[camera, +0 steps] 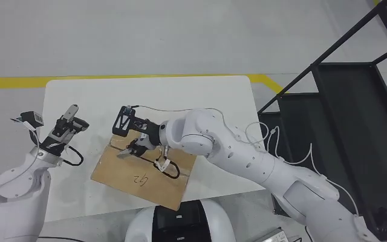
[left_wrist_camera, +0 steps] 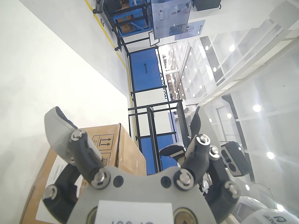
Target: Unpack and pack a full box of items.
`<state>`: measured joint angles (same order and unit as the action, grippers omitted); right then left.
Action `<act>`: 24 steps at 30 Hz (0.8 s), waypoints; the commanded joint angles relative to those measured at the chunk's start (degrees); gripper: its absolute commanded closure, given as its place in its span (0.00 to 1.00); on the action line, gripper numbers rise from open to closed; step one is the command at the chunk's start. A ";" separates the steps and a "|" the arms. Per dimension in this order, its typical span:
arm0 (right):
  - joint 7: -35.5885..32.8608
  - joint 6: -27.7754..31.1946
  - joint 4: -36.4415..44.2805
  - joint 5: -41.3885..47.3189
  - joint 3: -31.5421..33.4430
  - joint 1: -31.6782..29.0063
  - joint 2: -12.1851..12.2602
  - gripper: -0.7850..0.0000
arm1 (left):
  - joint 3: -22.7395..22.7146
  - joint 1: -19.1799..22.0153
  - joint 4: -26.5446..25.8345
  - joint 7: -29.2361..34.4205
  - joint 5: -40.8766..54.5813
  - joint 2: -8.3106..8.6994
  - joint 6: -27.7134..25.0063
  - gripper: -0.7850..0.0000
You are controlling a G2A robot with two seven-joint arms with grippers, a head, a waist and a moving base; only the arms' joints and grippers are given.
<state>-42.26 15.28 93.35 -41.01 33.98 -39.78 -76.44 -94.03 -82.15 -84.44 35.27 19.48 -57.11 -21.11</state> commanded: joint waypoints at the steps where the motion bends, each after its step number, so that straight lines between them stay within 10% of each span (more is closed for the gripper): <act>1: 1.04 -0.05 0.01 -1.44 0.00 0.14 -0.21 0.00 | -0.02 -0.03 -0.04 -0.01 -0.03 -0.04 0.02 0.00; 24: 0.41 -0.20 6.21 -13.72 5.46 -6.70 0.80 0.00 | 0.53 -1.09 2.53 -10.03 -9.38 -0.66 10.30 0.00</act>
<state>-41.46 14.83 98.94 -54.68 38.93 -45.81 -75.83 -94.13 -83.44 -82.11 23.72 9.51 -57.74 -11.43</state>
